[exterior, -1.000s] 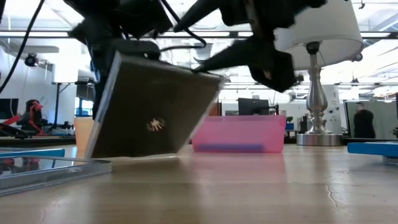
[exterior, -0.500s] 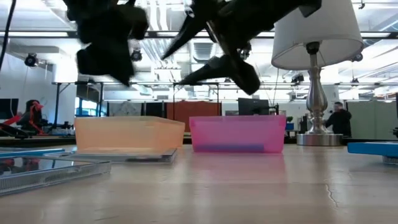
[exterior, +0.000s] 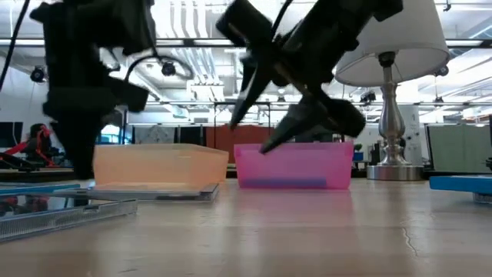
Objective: Pick & place jewel cases by type
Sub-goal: Put the middle black CD case into the orange bin
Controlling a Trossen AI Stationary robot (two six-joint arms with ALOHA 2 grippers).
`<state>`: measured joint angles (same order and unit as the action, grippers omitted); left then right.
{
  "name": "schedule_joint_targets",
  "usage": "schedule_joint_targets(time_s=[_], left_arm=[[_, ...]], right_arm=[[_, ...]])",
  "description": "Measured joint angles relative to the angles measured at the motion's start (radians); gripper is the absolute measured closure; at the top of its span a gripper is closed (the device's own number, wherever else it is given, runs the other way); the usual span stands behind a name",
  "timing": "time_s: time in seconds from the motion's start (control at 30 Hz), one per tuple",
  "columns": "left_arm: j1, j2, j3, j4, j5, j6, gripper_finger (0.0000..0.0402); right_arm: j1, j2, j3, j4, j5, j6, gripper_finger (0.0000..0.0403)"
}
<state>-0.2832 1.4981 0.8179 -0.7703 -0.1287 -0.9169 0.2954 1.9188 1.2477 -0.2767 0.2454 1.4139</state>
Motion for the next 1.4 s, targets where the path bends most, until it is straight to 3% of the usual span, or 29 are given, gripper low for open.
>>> schedule_joint_targets(time_s=[0.3,0.47,0.97,1.4], left_arm=[[0.000,0.015,-0.067,0.076,0.027,0.011,0.0284],[0.005,0.015,-0.080,0.098,0.033,0.014,0.0284],[0.014,0.017,-0.106,0.178,0.034,0.030,0.0284],[0.015,0.017,-0.196,0.327,0.049,0.006,0.0285]], right_arm=[[-0.016,0.175,0.079,0.083,-0.155,0.062,0.0202],[-0.023,0.234,0.129,0.096,-0.167,0.075,0.0202],[-0.057,0.244,0.121,0.149,-0.177,0.117,0.0202],[-0.057,0.226,0.113,0.250,-0.166,0.028,0.0202]])
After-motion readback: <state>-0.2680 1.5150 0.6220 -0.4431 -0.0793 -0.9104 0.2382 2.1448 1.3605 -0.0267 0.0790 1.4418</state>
